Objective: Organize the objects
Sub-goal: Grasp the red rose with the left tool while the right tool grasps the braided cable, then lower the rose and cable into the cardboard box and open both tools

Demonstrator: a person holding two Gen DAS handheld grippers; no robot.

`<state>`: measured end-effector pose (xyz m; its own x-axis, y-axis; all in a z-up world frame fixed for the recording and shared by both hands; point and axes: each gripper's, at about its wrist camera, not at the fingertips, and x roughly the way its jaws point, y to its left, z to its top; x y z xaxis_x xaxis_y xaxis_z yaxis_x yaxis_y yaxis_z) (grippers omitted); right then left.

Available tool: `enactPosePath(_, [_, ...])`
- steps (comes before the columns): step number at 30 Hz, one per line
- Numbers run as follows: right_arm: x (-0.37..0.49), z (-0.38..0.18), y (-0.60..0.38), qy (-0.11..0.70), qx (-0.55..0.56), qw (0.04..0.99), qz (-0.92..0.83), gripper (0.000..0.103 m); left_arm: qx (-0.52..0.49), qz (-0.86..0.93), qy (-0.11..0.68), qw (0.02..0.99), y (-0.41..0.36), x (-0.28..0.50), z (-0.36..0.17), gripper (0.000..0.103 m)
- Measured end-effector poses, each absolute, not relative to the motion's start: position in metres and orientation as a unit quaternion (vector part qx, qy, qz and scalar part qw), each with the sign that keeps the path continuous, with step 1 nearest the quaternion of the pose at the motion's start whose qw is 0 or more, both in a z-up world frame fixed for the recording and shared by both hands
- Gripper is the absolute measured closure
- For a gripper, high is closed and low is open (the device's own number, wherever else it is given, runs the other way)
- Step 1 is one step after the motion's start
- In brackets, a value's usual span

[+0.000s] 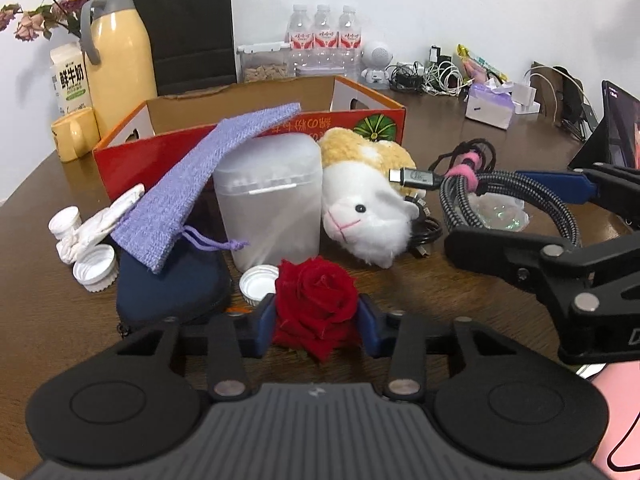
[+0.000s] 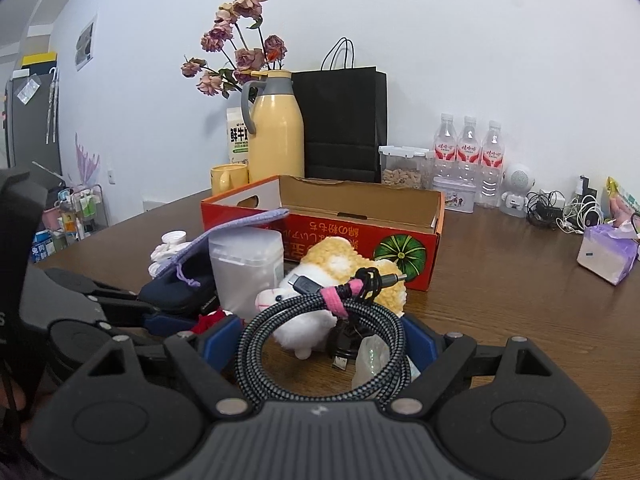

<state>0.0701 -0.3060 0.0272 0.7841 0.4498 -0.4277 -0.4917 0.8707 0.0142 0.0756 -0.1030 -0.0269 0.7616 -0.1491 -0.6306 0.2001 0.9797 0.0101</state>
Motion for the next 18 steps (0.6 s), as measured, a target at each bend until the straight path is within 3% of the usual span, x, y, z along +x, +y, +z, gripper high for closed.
enactPosePath(9, [0.069, 0.037, -0.307, 0.202, -0.044, 0.947, 0.247, 0.018, 0.048, -0.119, 0.304, 0.944, -0.096, 0.059, -0.008, 0.065])
enactPosePath(18, [0.086, 0.072, -0.295, 0.164, -0.052, 0.957, 0.234, 0.018, 0.043, -0.114, 0.234, 0.965, -0.071, 0.06, 0.05, 0.065])
